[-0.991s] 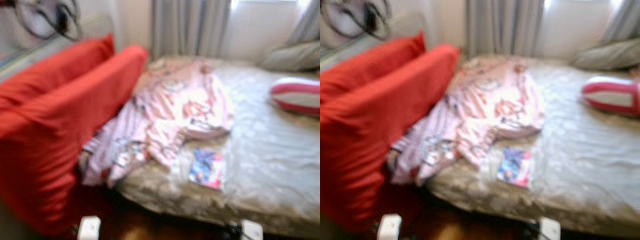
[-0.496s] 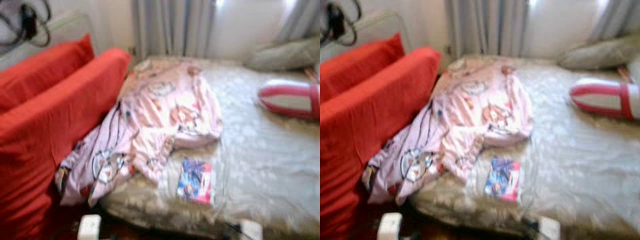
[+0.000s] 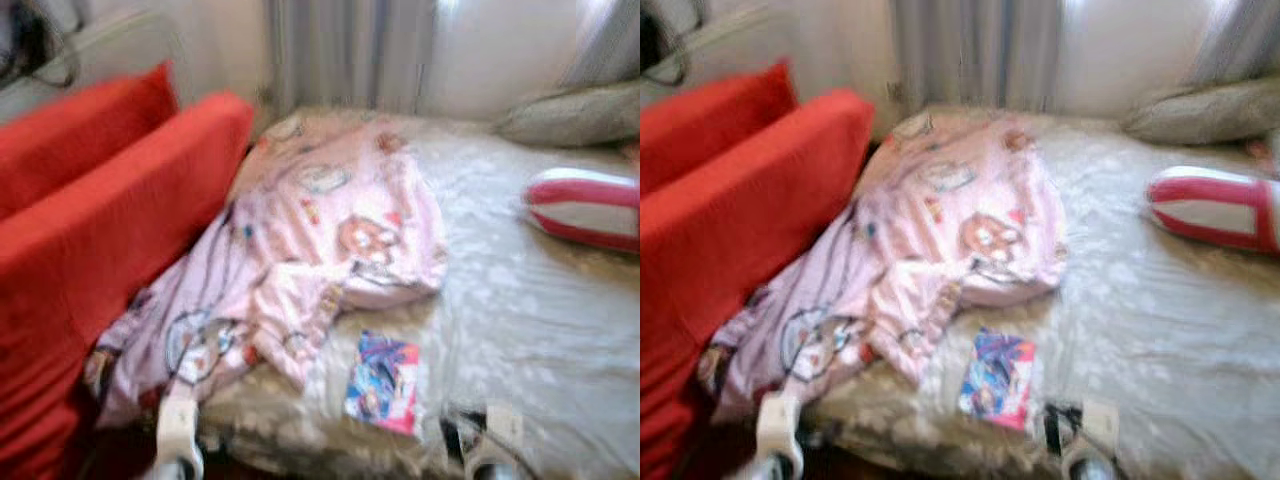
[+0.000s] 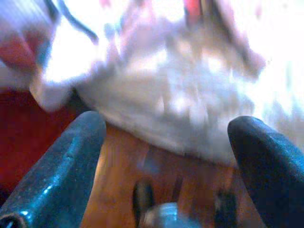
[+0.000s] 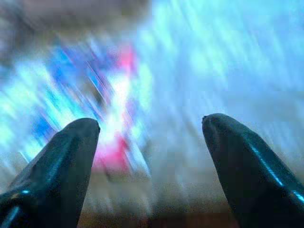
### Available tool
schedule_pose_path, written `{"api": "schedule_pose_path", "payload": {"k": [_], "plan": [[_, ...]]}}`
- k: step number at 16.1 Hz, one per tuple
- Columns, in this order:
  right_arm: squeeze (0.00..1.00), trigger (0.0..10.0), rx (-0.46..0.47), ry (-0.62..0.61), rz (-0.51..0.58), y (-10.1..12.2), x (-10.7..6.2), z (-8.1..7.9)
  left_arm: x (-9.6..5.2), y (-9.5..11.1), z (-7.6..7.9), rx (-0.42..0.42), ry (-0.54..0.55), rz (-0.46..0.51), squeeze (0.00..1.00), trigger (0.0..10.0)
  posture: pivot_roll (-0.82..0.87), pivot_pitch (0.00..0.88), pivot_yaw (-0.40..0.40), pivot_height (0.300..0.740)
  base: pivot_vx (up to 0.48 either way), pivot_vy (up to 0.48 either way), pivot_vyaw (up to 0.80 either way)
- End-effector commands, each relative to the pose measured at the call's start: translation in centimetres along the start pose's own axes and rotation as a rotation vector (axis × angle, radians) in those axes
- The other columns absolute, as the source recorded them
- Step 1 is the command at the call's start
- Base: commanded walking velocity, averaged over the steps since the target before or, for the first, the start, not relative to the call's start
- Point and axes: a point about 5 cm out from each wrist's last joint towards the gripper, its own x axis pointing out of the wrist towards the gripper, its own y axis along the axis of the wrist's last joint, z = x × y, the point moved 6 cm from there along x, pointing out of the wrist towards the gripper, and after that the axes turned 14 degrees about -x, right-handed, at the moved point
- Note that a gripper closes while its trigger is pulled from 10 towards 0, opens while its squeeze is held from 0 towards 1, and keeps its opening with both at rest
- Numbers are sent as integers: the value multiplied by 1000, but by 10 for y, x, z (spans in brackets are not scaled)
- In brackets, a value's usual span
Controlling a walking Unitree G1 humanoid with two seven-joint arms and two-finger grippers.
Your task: Clean up the room
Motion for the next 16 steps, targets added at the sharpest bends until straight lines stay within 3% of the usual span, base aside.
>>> {"api": "schedule_pose_path", "payload": {"k": [1, 3, 5, 8, 12, 16], "plan": [[0, 10000, -21, -3, 63, 14, 1, 4, 1, 18, 1, -6, -18, 69, 0, 10000, -36, 36, -29, 740, 0, 0, 0], [0, 10000, -75, -14, 199, 49, 5, 9, 5, 52, 15, -18, -81, 195, 0, 10000, -31, 39, -39, 740, 0, 0, 0], [0, 10000, -62, -55, 403, 91, -3, 14, -1, 86, 37, -26, -179, 356, 0, 10000, -46, 29, -41, 740, 0, 0, 0], [0, 10000, -103, -64, 478, 93, -19, 8, -15, 101, 39, -26, -206, 462, 0, 10000, -49, 6, -44, 740, 0, 0, 0], [0, 10000, -140, -49, 484, 86, -27, 1, -21, 94, 31, 5, -219, 444, 0, 10000, -48, 0, -38, 740, 0, 0, 0], [0, 10000, -135, -52, 479, 93, -28, -2, -25, 99, 37, -2, -241, 451, 0, 10000, -40, 0, -39, 740, 0, 0, 0]]}}
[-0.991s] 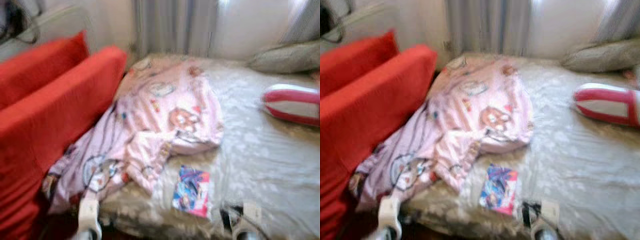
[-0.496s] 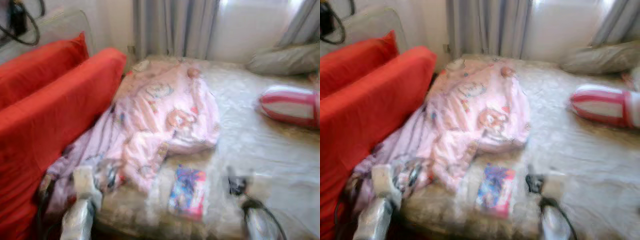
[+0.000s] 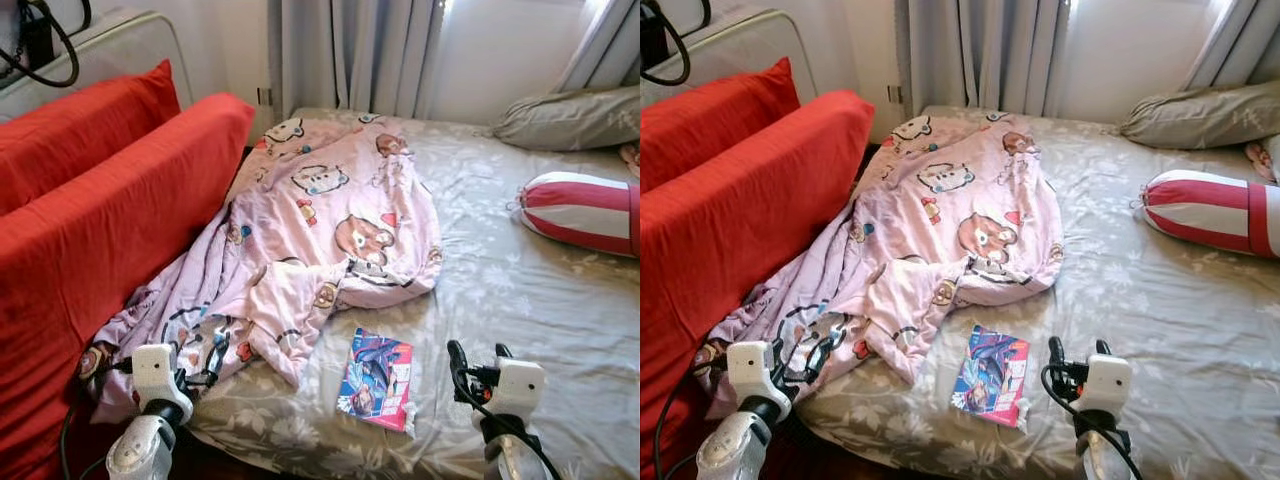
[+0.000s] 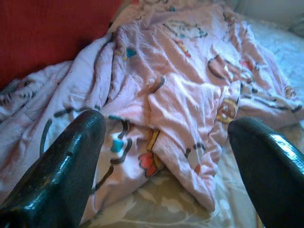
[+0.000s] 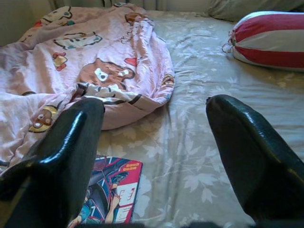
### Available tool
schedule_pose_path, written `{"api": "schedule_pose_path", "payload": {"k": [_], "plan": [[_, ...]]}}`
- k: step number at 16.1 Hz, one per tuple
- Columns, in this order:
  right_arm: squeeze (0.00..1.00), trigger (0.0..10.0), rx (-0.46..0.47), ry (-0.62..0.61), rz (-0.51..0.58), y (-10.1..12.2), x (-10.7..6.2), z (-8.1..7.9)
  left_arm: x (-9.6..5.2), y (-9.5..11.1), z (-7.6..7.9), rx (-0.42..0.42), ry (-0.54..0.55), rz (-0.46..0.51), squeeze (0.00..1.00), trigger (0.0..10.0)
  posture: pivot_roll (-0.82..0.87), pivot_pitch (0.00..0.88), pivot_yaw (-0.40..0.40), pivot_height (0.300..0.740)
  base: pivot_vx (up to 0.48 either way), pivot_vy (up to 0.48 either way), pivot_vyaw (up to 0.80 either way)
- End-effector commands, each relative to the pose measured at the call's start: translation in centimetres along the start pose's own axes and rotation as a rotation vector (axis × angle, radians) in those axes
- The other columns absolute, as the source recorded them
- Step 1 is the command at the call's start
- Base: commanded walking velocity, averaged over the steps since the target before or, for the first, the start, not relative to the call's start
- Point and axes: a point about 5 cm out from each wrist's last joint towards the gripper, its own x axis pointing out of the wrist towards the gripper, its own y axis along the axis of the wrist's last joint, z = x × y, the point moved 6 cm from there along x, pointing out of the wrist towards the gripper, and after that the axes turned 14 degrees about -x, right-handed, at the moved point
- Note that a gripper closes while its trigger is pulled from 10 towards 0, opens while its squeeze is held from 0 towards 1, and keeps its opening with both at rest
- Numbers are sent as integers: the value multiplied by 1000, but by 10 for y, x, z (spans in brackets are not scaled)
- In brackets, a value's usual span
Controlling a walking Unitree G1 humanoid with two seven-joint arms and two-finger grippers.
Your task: Clean up the room
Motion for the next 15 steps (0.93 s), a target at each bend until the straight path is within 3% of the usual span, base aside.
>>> {"api": "schedule_pose_path", "payload": {"k": [1, 3, 7, 9, 13, 15], "plan": [[0, 10000, -21, 11, 7, 3, 2, -1, -3, -4, 0, 1, -11, -25, 0, 10000, -41, 0, -39, 740, 0, 0, 0], [0, 10000, -9, -34, 30, 12, 6, 11, -5, 0, -2, 12, -14, -19, 0, 10000, -40, 0, -34, 740, 0, 0, 0], [0, 10000, -94, -26, 130, 37, 9, 12, -2, 7, 4, 10, -28, -2, 0, 10000, -35, 8, -42, 740, 0, 0, 0], [0, 10000, -74, -45, 128, 39, 10, 15, -2, 7, 6, 11, -33, -4, 0, 10000, -33, 12, -42, 740, 0, 0, 0], [0, 10000, 224, -188, 109, 38, 8, 34, -2, 7, 6, 11, -30, -13, 0, 10000, -31, 17, -40, 740, 0, 0, 0], [0, 10000, 317, -181, 98, 37, 10, 32, -3, 6, 6, 12, -31, -19, 0, 10000, -29, 19, -39, 740, 0, 0, 0]]}}
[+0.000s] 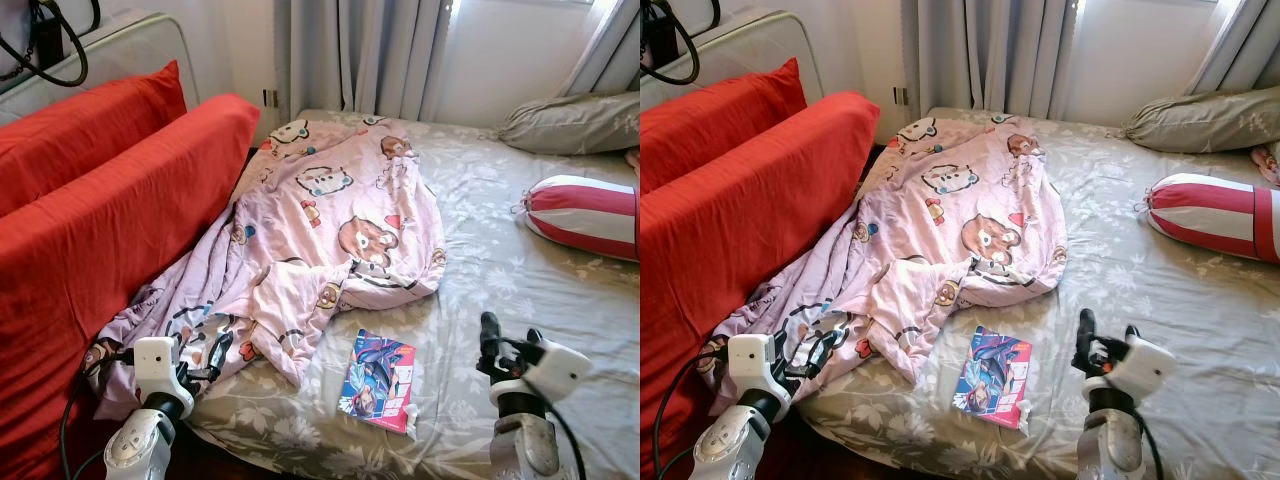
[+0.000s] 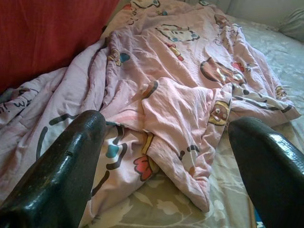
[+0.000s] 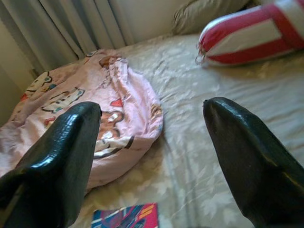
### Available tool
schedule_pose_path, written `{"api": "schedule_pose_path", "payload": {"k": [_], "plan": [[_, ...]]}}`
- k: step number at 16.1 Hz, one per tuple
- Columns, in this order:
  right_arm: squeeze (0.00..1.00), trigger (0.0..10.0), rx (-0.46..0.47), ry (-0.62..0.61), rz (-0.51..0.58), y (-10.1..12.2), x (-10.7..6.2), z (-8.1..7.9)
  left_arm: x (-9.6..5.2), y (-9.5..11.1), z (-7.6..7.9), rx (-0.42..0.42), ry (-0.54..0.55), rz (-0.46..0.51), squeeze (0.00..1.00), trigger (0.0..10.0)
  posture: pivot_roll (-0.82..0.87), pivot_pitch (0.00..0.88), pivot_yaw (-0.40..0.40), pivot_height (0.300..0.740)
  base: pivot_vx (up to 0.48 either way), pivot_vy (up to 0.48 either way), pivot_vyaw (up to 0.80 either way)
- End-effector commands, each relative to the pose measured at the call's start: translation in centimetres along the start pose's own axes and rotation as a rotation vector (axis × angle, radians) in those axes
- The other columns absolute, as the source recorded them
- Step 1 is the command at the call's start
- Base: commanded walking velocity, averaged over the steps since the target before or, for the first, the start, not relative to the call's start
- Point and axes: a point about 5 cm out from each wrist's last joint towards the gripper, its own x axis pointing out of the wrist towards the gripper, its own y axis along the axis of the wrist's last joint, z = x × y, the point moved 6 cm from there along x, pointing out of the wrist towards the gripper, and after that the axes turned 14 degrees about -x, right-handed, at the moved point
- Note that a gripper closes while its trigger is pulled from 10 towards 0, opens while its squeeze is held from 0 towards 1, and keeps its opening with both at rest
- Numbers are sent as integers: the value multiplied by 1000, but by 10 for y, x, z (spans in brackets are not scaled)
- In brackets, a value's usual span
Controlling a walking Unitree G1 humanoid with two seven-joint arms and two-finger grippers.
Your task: Clean up the room
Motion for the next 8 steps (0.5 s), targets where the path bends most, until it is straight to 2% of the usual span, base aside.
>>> {"api": "schedule_pose_path", "payload": {"k": [1, 3, 5, 6, 7, 8], "plan": [[0, 10000, 24, 1, 16, 6, 2, 1, -2, 1, -2, -1, 7, -1, 0, 10000, -29, 19, -39, 740, 0, 0, 0], [0, 10000, 74, 31, -8, 4, 3, -4, -2, 1, -2, 0, 6, -4, 0, 10000, -28, 22, -40, 740, 0, 0, 0], [0, 10000, -68, 88, -5, 5, 2, -12, -3, 1, -2, -1, 8, -5, 0, 10000, -25, 24, -40, 740, 0, 0, 0], [0, 10000, -219, 160, 18, 6, 0, -20, -3, 1, -2, -1, 9, -6, 0, 10000, -25, 25, -41, 740, 0, 0, 0], [0, 10000, -309, 217, 18, 4, -1, -27, -3, 1, -3, -1, 9, -5, 0, 10000, -25, 25, -41, 740, 0, 0, 0], [0, 10000, -342, 241, 16, 3, -1, -28, -3, 1, -2, -2, 8, -5, 0, 10000, -25, 25, -41, 740, 0, 0, 0]]}}
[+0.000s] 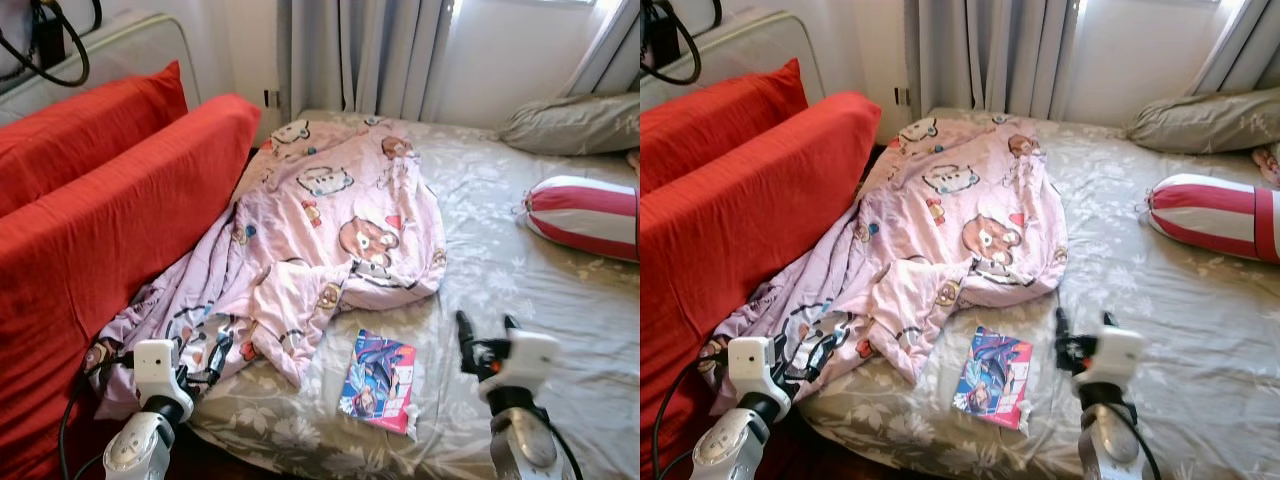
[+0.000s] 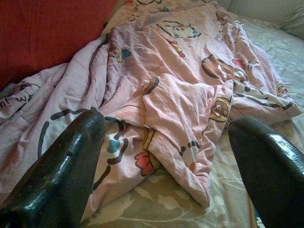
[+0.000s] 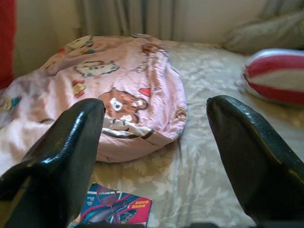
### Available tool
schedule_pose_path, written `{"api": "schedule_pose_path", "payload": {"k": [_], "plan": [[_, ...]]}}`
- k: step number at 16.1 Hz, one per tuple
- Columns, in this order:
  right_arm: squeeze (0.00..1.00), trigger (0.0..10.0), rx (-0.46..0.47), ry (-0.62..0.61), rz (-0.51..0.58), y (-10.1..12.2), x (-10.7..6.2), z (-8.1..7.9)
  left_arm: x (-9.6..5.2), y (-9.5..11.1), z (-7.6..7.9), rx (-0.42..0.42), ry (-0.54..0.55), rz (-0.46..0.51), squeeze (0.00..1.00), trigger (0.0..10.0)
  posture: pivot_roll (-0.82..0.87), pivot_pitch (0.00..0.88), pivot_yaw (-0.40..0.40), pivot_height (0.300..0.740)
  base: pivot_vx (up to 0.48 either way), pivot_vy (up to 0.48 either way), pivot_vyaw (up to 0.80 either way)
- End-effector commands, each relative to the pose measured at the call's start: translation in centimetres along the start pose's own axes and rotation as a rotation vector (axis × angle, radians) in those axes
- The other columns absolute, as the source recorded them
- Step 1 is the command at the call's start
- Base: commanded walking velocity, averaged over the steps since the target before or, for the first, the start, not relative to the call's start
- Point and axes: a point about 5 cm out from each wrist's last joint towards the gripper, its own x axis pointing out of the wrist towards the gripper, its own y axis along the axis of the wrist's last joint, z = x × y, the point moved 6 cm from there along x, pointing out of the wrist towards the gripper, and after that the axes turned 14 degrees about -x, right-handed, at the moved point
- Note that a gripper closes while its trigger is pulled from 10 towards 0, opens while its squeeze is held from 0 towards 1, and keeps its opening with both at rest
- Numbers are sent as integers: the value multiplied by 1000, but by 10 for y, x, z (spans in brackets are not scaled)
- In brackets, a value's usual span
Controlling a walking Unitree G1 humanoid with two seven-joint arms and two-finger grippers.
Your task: Clean up the room
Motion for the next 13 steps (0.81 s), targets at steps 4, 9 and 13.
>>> {"api": "schedule_pose_path", "payload": {"k": [4, 9, 13], "plan": [[0, 10000, -73, -1, 15, 4, 1, 9, 0, 5, -1, 2, 1, 9, 0, 10000, -31, 27, -42, 740, 0, 0, 0], [0, 10000, -68, 18, 7, 0, -3, -4, -1, 13, 0, 86, -24, 17, 0, 10000, -26, 29, -43, 740, 0, 0, 0], [0, 10000, -72, 24, 11, 1, -1, -5, 4, 21, 8, 198, -77, 22, 0, 10000, -29, 27, -42, 740, 0, 0, 0]]}}
